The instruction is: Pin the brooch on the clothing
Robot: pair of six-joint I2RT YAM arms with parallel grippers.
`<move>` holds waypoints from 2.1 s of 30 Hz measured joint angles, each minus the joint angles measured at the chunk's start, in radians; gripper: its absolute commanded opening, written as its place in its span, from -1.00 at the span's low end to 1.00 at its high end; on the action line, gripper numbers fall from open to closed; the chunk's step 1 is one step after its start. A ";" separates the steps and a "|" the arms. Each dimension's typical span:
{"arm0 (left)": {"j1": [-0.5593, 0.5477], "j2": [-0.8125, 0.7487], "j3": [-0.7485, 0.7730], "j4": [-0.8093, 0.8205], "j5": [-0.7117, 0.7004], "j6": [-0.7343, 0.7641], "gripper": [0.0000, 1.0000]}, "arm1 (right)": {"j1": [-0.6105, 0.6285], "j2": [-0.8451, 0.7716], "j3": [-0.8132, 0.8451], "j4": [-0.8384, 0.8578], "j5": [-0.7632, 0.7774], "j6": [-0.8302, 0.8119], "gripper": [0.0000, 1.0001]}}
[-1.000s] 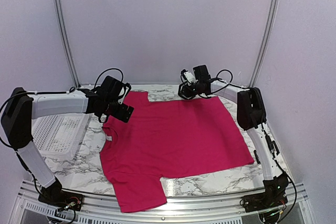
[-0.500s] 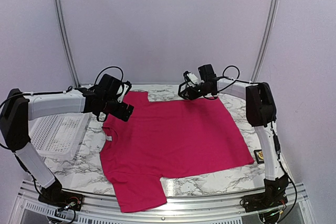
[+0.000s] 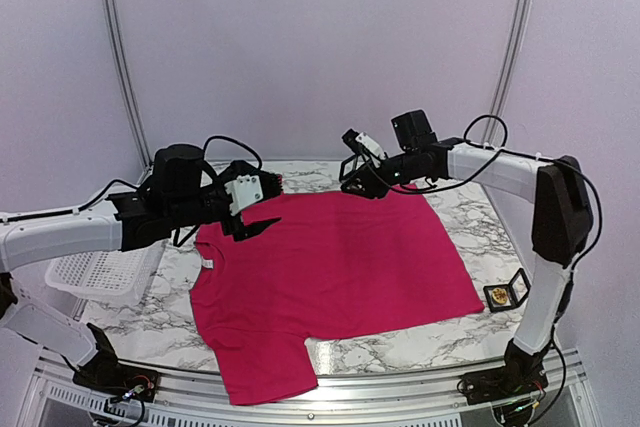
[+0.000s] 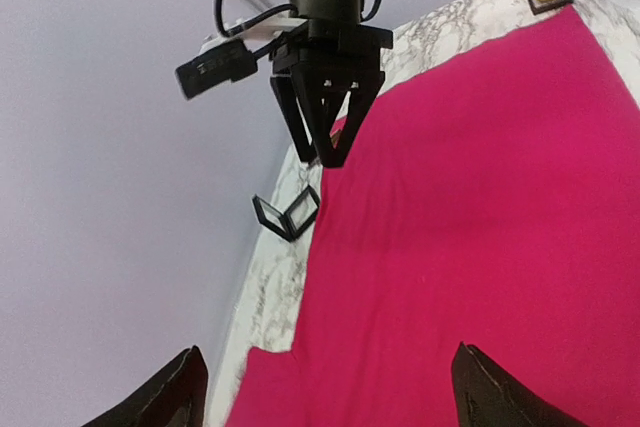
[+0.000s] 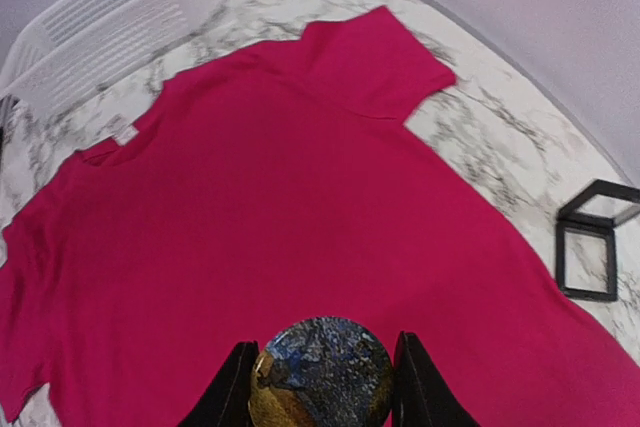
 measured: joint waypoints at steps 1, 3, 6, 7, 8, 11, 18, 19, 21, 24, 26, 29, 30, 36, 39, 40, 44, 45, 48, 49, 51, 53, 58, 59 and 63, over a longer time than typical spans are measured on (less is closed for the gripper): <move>-0.006 -0.004 0.000 0.012 0.014 0.050 0.66 | 0.026 -0.034 -0.025 -0.006 -0.019 -0.013 -0.90; -0.021 -0.009 0.000 0.024 0.044 0.148 0.63 | 0.081 -0.103 -0.069 -0.020 -0.054 -0.034 -0.90; -0.051 -0.010 0.008 0.007 0.083 0.212 0.47 | 0.154 -0.202 -0.120 -0.026 -0.105 -0.048 -0.90; -0.062 -0.010 0.016 -0.010 0.094 0.230 0.37 | 0.178 -0.234 -0.134 -0.028 -0.122 -0.048 -0.90; -0.078 -0.010 0.026 -0.025 0.106 0.250 0.27 | 0.195 -0.257 -0.142 -0.028 -0.131 -0.048 -0.90; -0.137 -0.014 0.047 -0.054 0.111 0.308 0.05 | 0.242 -0.320 -0.165 -0.029 -0.158 -0.047 -0.89; -0.218 -0.033 0.050 -0.063 0.069 0.393 0.18 | 0.319 -0.330 -0.155 -0.105 -0.159 -0.059 -0.89; -0.220 -0.037 0.048 -0.058 0.060 0.402 0.18 | 0.330 -0.327 -0.152 -0.124 -0.156 -0.063 -0.89; -0.222 -0.047 0.043 -0.045 0.052 0.415 0.17 | 0.347 -0.323 -0.145 -0.151 -0.151 -0.071 -0.89; -0.222 -0.053 0.041 -0.029 0.042 0.431 0.04 | 0.365 -0.320 -0.134 -0.176 -0.148 -0.078 -0.89; -0.223 -0.051 0.041 -0.026 0.034 0.438 -0.02 | 0.370 -0.320 -0.130 -0.185 -0.148 -0.079 -0.89; -0.224 -0.042 0.041 -0.025 0.029 0.444 -0.11 | 0.372 -0.320 -0.126 -0.189 -0.148 -0.080 -0.89; -0.225 -0.037 0.041 -0.026 0.028 0.446 -0.15 | 0.372 -0.320 -0.126 -0.189 -0.148 -0.080 -0.89; -0.227 -0.010 0.044 -0.027 0.025 0.454 -0.29 | 0.372 -0.320 -0.126 -0.188 -0.158 -0.081 -0.89; -0.228 0.006 0.052 -0.027 0.025 0.456 -0.47 | 0.372 -0.320 -0.126 -0.188 -0.160 -0.081 -0.89; -0.229 0.011 0.053 -0.027 0.025 0.457 -0.53 | 0.372 -0.320 -0.126 -0.188 -0.160 -0.081 -0.89; -0.233 0.020 0.053 -0.025 0.026 0.452 -0.81 | 0.372 -0.315 -0.123 -0.188 -0.161 -0.082 -0.89; -0.235 0.021 0.053 -0.023 0.026 0.453 -0.88 | 0.372 -0.312 -0.122 -0.190 -0.160 -0.082 -0.89; -0.237 0.024 0.053 -0.024 0.025 0.455 -1.00 | 0.372 -0.308 -0.118 -0.190 -0.161 -0.082 -0.90; -0.238 0.024 0.053 -0.029 0.023 0.451 -1.00 | 0.372 -0.308 -0.116 -0.188 -0.165 -0.082 -0.90; -0.239 0.025 0.053 -0.027 0.022 0.447 -1.00 | 0.374 -0.307 -0.112 -0.190 -0.165 -0.087 -0.91; -0.239 0.025 0.053 -0.038 0.008 0.425 -1.00 | 0.375 -0.306 -0.110 -0.192 -0.156 -0.098 -0.89; -0.235 0.027 0.051 -0.047 -0.010 0.340 -1.00 | 0.372 -0.304 -0.107 -0.205 -0.141 -0.115 -0.06; -0.239 0.027 0.051 -0.041 -0.011 0.315 -1.00 | 0.373 -0.304 -0.105 -0.203 -0.141 -0.119 0.11; -0.246 0.027 0.052 -0.019 -0.016 0.165 -1.00 | 0.369 -0.306 -0.105 -0.203 -0.138 -0.124 0.31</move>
